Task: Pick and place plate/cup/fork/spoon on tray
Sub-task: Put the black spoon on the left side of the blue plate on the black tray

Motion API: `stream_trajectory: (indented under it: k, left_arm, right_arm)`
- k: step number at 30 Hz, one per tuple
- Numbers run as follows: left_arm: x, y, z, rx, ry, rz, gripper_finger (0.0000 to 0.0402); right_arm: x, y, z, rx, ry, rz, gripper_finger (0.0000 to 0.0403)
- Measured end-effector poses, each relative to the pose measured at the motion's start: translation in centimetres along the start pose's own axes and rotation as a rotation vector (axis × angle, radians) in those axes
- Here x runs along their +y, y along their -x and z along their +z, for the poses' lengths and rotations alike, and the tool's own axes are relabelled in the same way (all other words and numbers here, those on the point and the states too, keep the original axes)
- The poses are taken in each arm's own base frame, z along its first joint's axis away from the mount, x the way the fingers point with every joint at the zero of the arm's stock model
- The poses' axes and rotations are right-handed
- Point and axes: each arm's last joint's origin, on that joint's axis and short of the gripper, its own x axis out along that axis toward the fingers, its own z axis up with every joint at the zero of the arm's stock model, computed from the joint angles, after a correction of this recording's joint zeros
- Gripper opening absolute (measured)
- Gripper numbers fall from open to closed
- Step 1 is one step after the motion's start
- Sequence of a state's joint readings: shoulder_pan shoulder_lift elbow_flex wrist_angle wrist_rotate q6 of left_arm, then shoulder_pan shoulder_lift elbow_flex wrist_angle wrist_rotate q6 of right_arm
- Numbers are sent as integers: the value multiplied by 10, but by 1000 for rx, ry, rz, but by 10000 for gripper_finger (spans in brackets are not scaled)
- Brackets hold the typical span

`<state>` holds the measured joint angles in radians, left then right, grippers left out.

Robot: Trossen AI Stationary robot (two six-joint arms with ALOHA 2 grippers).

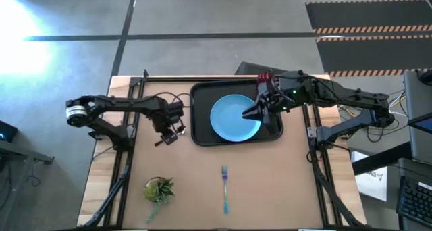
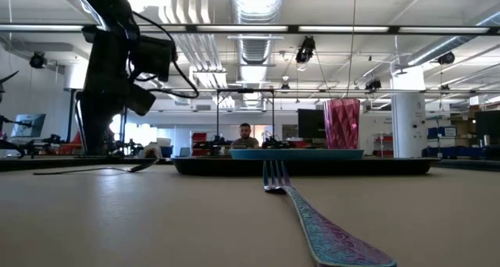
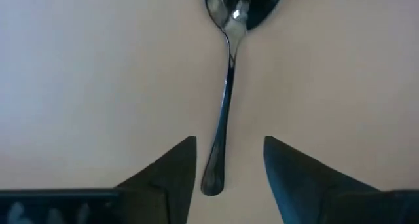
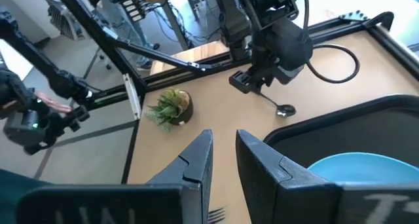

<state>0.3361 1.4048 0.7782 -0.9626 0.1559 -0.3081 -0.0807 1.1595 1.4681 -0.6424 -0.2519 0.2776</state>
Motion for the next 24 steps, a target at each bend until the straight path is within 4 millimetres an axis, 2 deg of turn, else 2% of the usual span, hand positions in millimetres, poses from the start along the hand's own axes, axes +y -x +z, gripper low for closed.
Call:
stream_trajectory:
  k: [8, 13, 16, 20, 24]
  left_arm:
    - [1, -26, -6, -53, 46, -19, 176]
    - [4, -35, -10, -58, 71, -22, 172]
    - [4, -35, -10, -58, 74, -14, 134]
    - [6, -35, -11, -62, 76, 23, 29]
    - [6, -35, -10, -68, 70, 34, 7]
  right_arm:
    - [1, 0, 0, 9, -1, 19, 57]
    - [1, 0, 0, 9, -1, 20, 57]
    - [1, 0, 0, 9, -1, 20, 57]
    - [1, 1, 0, 8, 0, 20, 57]
    - [1, 2, 0, 3, 1, 20, 57]
